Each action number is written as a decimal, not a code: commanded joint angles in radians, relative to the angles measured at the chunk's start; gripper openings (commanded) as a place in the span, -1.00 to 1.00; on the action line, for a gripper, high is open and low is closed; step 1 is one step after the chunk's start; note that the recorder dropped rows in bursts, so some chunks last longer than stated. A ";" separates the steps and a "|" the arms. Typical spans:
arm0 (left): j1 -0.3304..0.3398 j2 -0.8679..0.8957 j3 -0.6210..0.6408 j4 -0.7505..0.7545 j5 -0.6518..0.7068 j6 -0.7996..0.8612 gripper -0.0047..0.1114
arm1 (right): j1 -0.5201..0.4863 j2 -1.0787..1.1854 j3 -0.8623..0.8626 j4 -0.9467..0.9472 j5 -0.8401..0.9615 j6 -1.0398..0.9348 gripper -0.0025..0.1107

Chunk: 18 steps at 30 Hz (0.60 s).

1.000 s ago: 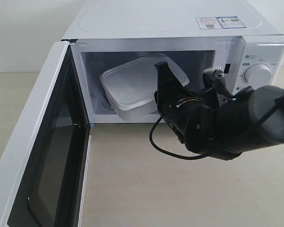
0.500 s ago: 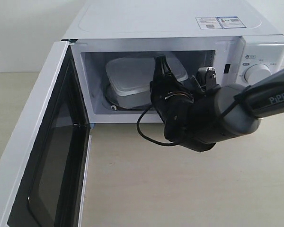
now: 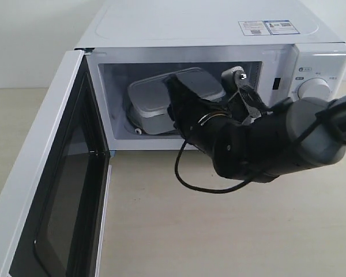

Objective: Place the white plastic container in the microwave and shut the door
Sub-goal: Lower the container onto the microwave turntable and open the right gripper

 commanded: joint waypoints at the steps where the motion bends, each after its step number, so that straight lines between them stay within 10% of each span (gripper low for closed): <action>1: 0.002 -0.003 0.004 0.005 -0.008 0.003 -0.84 | -0.001 -0.033 0.016 -0.205 0.101 -0.176 -0.83; 5: 0.002 -0.003 0.004 0.005 -0.008 0.003 -0.84 | -0.001 -0.027 0.009 -0.427 0.116 -0.244 -0.96; 18: 0.002 -0.003 0.004 0.005 -0.008 0.003 -0.84 | -0.033 0.160 -0.173 -0.256 0.113 -0.481 -0.96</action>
